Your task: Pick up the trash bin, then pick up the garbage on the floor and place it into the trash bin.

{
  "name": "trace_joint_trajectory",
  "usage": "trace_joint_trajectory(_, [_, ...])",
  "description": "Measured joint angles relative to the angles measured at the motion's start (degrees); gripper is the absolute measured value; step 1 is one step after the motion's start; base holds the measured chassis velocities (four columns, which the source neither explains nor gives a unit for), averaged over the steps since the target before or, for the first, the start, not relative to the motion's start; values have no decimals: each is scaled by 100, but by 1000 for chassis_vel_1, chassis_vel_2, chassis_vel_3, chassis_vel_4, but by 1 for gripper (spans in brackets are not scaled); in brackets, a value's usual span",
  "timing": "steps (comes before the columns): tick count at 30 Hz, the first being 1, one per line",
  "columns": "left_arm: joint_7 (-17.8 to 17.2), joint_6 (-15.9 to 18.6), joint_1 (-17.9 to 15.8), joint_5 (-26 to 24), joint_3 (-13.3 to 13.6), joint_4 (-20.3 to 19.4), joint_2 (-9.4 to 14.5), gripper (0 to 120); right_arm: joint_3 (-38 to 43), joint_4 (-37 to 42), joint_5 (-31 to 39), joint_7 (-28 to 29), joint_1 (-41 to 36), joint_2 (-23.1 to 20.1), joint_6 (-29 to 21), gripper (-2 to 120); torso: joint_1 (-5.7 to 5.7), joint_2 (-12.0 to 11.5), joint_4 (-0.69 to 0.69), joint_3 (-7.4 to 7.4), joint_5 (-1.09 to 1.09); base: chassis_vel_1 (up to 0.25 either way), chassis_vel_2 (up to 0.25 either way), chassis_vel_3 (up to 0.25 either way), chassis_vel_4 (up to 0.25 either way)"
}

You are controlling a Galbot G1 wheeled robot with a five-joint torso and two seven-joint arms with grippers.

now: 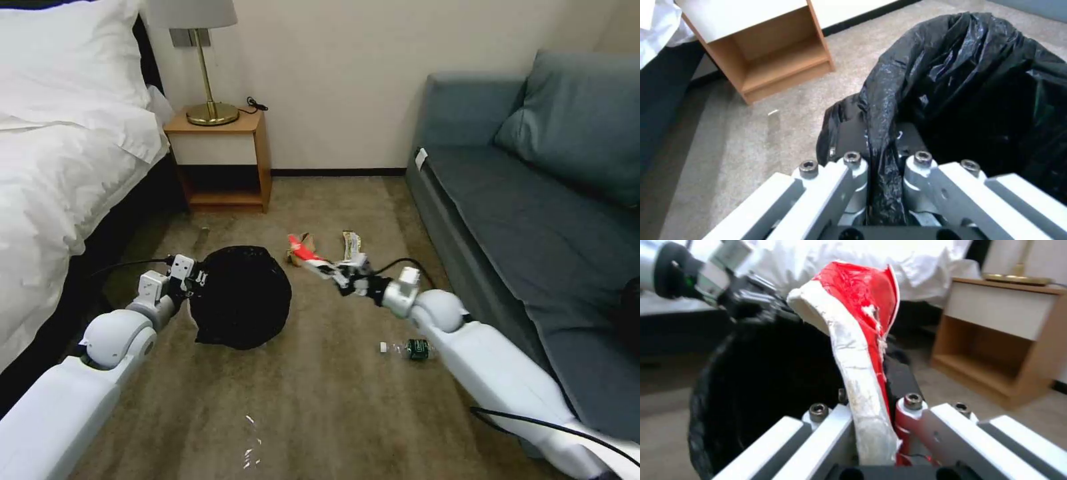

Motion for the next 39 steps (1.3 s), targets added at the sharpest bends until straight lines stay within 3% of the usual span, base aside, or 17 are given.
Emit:
trace_joint_trajectory(1, [0, 0, 0, 0, 0, 0, 0, 5, 0, 0, 0, 0, 0, 0, 0, 0, 0, 0, 0, 0, 0, 0, 0, 0, 0])
trace_joint_trajectory(3, [5, -19, 1, -20, -44, 8, 4, 5, -143, -241, -21, -17, 95, 438, 12, 0, 0, 0, 1, 0, 2, 0, 0, 0, 0])
trace_joint_trajectory(9, [16, -50, 60, -35, -125, 0, -12, 5, -274, -578, -93, -40, 203, 890, 36, 0, 0, 0, 0, 0, 1, 0, 0, 0, 0])
trace_joint_trajectory(24, [35, -113, 5, -36, -112, 113, -148, 5, -394, -874, -269, 148, 88, 1161, 94, 1, 0, 0, 0, 0, 2, 0, 0, 0, 0])
trace_joint_trajectory(29, [38, -120, -55, -37, -58, 172, -215, 5, -403, -945, -354, 222, 38, 1181, 116, 11, 0, 0, -1, -1, 2, 0, 0, 0, 0])
trace_joint_trajectory(31, [44, -130, -99, -35, -4, 234, -280, 5, -403, -1017, -404, 265, 22, 1223, 136, 25, 0, 0, -1, -1, 2, 0, 0, 0, 0])
trace_joint_trajectory(34, [48, -135, -123, -30, 21, 265, -314, 5, -404, -1051, -419, 280, 16, 1246, 146, 31, 0, 0, -1, 0, 2, 0, 0, 0, 0])
trace_joint_trajectory(39, [67, -164, -173, 2, 72, 339, -372, 5, -412, -1149, -457, 289, 11, 1275, 181, 56, -1, 0, 0, 0, 2, 0, 0, 0, 0])
